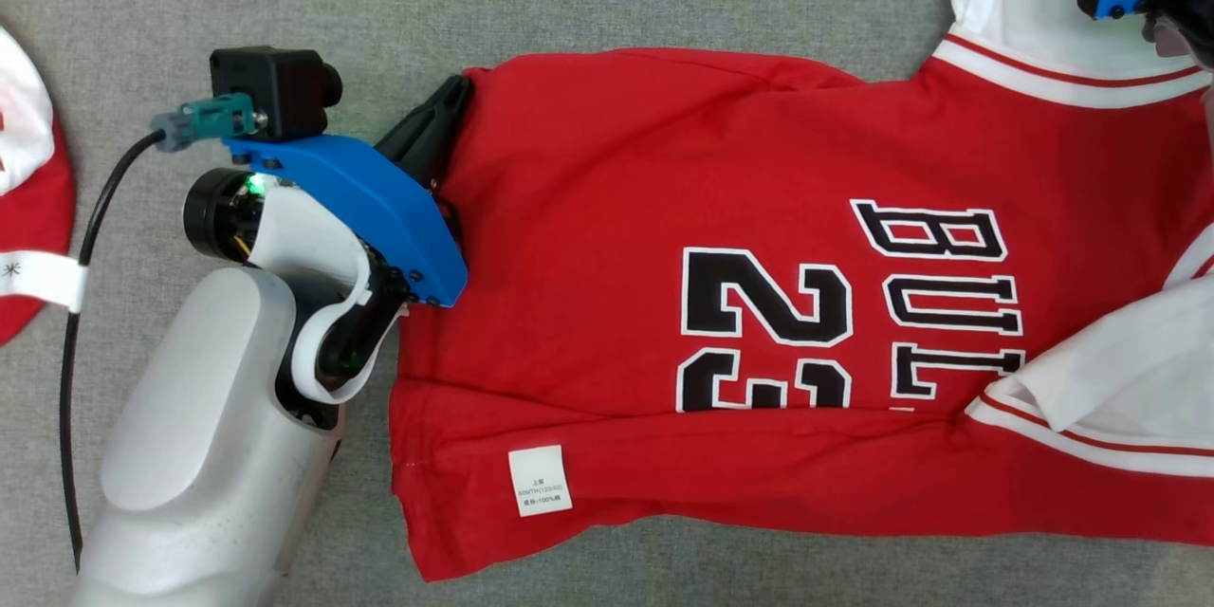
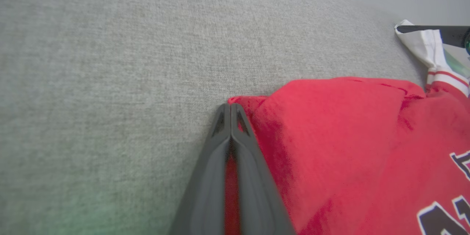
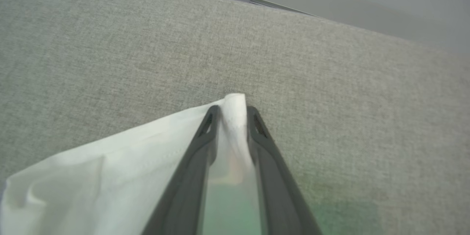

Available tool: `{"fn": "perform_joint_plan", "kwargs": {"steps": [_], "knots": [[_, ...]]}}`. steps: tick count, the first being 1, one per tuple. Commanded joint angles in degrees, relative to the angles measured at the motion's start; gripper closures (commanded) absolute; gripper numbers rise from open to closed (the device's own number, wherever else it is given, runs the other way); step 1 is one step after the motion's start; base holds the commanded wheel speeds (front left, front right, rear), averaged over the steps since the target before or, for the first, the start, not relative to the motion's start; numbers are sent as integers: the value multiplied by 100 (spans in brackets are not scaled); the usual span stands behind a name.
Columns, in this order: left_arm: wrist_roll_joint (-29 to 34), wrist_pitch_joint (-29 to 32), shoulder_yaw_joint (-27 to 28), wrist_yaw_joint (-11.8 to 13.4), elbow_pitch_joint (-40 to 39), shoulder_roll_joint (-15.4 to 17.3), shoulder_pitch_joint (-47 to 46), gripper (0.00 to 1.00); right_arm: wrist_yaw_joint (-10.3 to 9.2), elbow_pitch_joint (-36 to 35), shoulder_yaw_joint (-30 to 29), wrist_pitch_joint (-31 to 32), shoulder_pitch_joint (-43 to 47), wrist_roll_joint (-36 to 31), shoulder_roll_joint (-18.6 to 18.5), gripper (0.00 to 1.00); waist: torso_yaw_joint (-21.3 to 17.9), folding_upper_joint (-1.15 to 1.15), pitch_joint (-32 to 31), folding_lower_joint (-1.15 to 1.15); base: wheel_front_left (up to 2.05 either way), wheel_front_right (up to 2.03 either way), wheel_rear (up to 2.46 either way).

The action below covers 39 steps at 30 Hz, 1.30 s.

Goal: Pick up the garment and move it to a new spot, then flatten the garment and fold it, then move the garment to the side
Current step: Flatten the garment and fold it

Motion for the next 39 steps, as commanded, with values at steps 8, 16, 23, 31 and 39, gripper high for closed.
{"fn": "perform_joint_plan", "kwargs": {"steps": [8,16,23,31,39], "knots": [[33,-819,338,35,305,30,111,100,1,-240,-437,-607,275,150,-59,100,-218,0,-161,0,0,0,0],[-46,-1544,549,-126,298,-10,322,100,1,-955,-100,-1023,834,906,-43,100,-478,0,-505,0,0,0,0],[-72,-2185,713,-184,194,27,935,100,2,-2043,185,-1334,1887,1751,-280,100,-661,0,-936,0,0,0,0],[-146,-2662,823,-213,108,65,1750,100,2,-3163,-38,-1206,3374,2073,-638,100,-749,0,-1346,0,0,0,0],[-96,-2882,730,-131,110,2,2292,100,2,-4069,-523,-1117,4554,2108,-424,100,-776,0,-1620,0,0,0,0]]}}
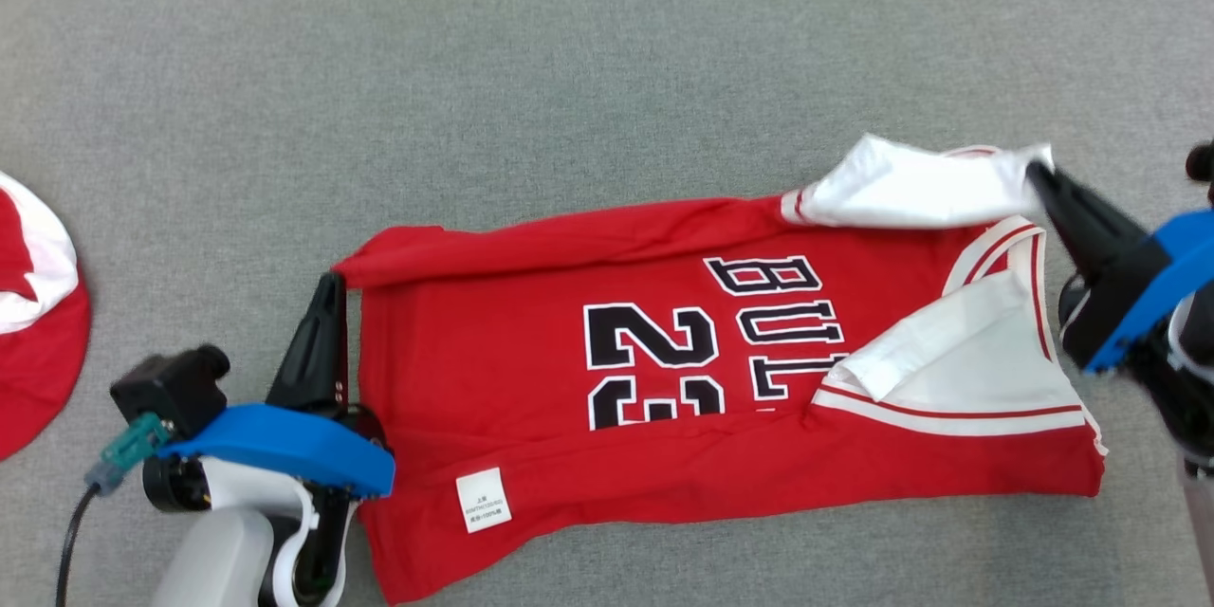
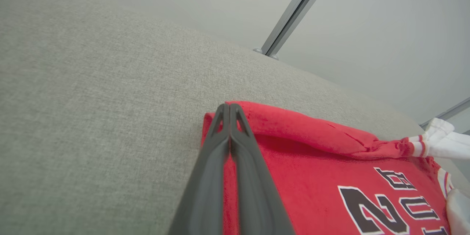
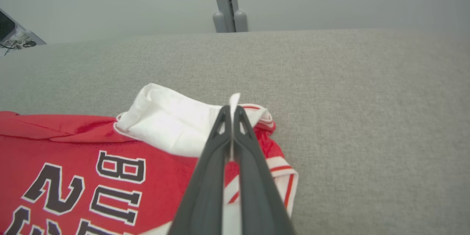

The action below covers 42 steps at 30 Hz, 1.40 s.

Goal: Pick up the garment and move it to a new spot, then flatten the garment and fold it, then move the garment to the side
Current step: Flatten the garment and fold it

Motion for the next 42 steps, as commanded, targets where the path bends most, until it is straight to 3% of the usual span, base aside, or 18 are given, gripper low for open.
{"fn": "perform_joint_plan", "kwargs": {"steps": [1,15,22,23,24,25,26,27,29,36,42], "knots": [[-23,-58,-14,36,-1,-10,112,100,3,-124,-69,58,262,24,61,100,-31,0,-75,1,0,0,0],[-85,98,-216,291,-11,-123,870,100,3,-1564,-1045,824,2135,-420,938,100,-59,0,-453,1,0,0,0],[-190,392,-290,528,-13,-185,1185,100,3,-1754,-1418,1136,2726,-700,1395,100,36,0,-485,1,0,0,0],[-200,387,-297,538,-27,-198,1216,100,3,-1768,-1426,1157,2755,-701,1418,85,48,0,-489,1,0,0,0],[-207,378,-305,544,-26,-208,1245,100,3,-1780,-1450,1159,2761,-728,1435,53,58,0,-491,1,0,0,0],[-213,385,-316,548,-10,-215,1263,100,3,-1779,-1477,1161,2784,-749,1457,0,66,0,-497,1,0,0,0],[-229,423,-343,540,6,-224,1277,100,3,-1765,-1512,1165,2800,-760,1490,0,70,0,-505,1,0,0,0],[-255,441,-351,534,13,-242,1285,78,3,-1774,-1532,1137,2797,-798,1508,0,73,0,-515,1,0,0,0],[-286,460,-374,502,9,-260,1331,0,3,-1817,-1631,976,2677,-898,1526,0,83,0,-552,1,0,0,0],[-77,-256,-300,162,-148,-152,1125,0,3,-1689,-1956,784,2275,-1167,1559,0,130,0,-674,1,0,0,0],[457,-838,-230,-19,122,-85,622,0,3,-1112,-1991,905,1927,-1495,1647,0,228,0,-783,1,0,0,0]]}}
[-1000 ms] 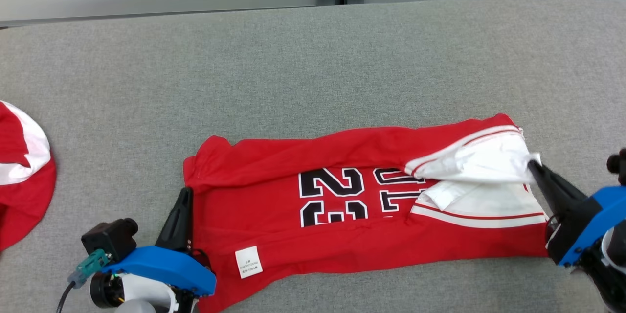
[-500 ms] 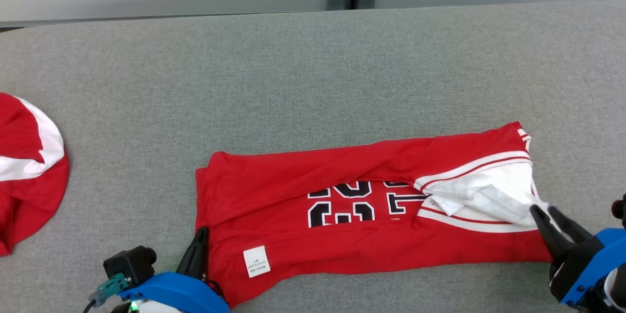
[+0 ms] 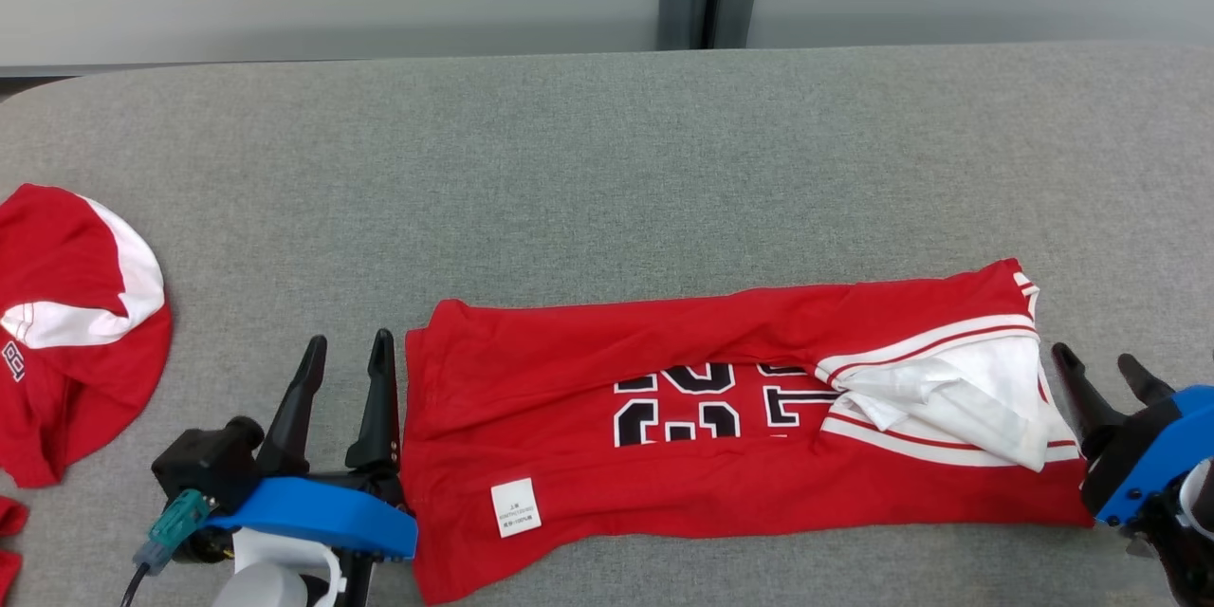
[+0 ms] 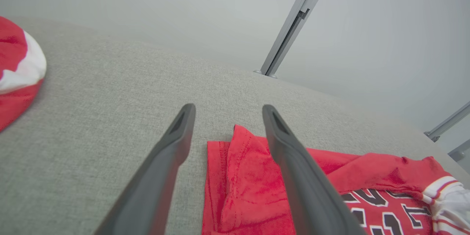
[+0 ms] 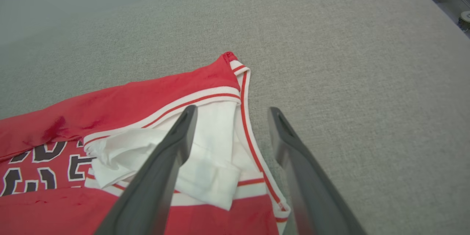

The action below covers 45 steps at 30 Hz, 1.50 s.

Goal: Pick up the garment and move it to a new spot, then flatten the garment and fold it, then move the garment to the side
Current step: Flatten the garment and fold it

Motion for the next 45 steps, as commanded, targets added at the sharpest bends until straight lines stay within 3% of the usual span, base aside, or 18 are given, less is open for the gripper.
{"fn": "perform_joint_plan", "kwargs": {"steps": [1,7,14,23,31,32,33,34,45], "knots": [[205,-78,18,-28,126,17,-222,0,3,194,31,22,-146,-64,49,0,17,0,-18,0,0,0,0],[900,-154,139,-35,493,-57,-714,0,3,876,37,52,-452,-161,124,0,66,0,-35,0,0,0,0],[1342,-153,444,-261,739,-223,-918,0,3,1425,-83,-82,-641,-305,135,0,215,0,31,0,0,0,0],[1532,-155,573,-412,1048,-279,-1250,0,3,1893,-250,363,-811,-817,71,0,292,0,67,0,0,0,0],[1571,-155,608,-474,1129,-246,-1314,0,8,2139,99,858,-856,-655,125,0,184,0,65,0,0,0,0],[1567,-155,626,-477,1133,-249,-1302,0,9,2144,175,863,-868,-598,106,7,162,0,61,0,0,0,0],[1559,-155,659,-478,1131,-247,-1279,0,9,2142,228,814,-897,-538,92,60,129,0,55,0,0,0,0],[1551,-154,680,-481,1130,-250,-1252,0,9,2139,289,770,-923,-492,62,100,103,0,49,0,0,0,0],[1498,-156,915,-494,1084,-254,-910,0,1,1967,107,290,-929,-242,-411,100,-144,0,-135,0,0,0,0]]}}
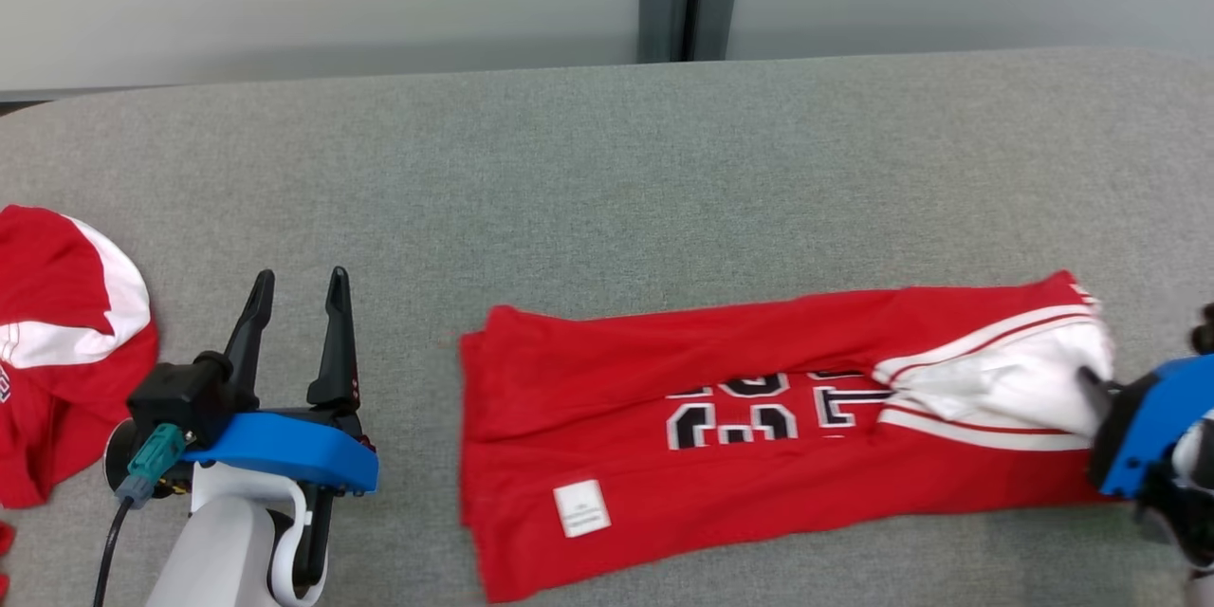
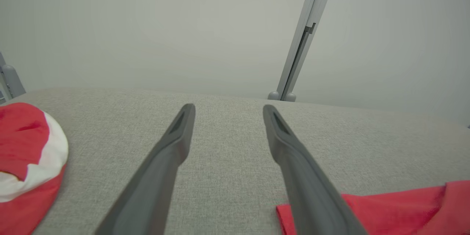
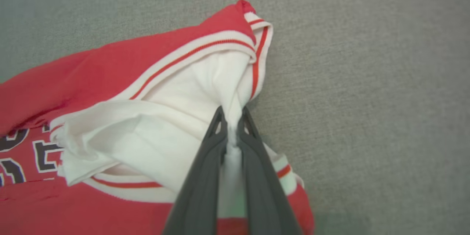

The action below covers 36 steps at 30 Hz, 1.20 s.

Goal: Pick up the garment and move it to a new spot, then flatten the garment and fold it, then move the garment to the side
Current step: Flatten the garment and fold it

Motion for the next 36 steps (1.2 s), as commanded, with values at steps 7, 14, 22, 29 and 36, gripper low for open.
{"fn": "perform_joint_plan", "kwargs": {"steps": [7,14,22,29,36], "knots": [[19,-26,72,-27,-52,-36,220,0,0,-513,-680,-39,349,-166,-579,100,-45,0,-161,0,0,0,0],[55,-26,126,-40,-125,-61,343,0,1,-1398,-516,285,738,-175,-634,100,-19,0,-292,0,0,0,0],[88,-25,231,-46,-162,-69,433,0,1,-2816,950,680,1085,-29,-169,100,-49,0,-340,0,0,0,0],[125,-26,211,-70,-200,-91,289,0,0,-2756,2798,747,546,52,112,100,-49,0,-235,0,0,0,0],[181,-26,3,-101,-115,-187,80,0,1,-1450,3623,435,-244,136,481,100,155,0,-107,0,0,0,0]]}}
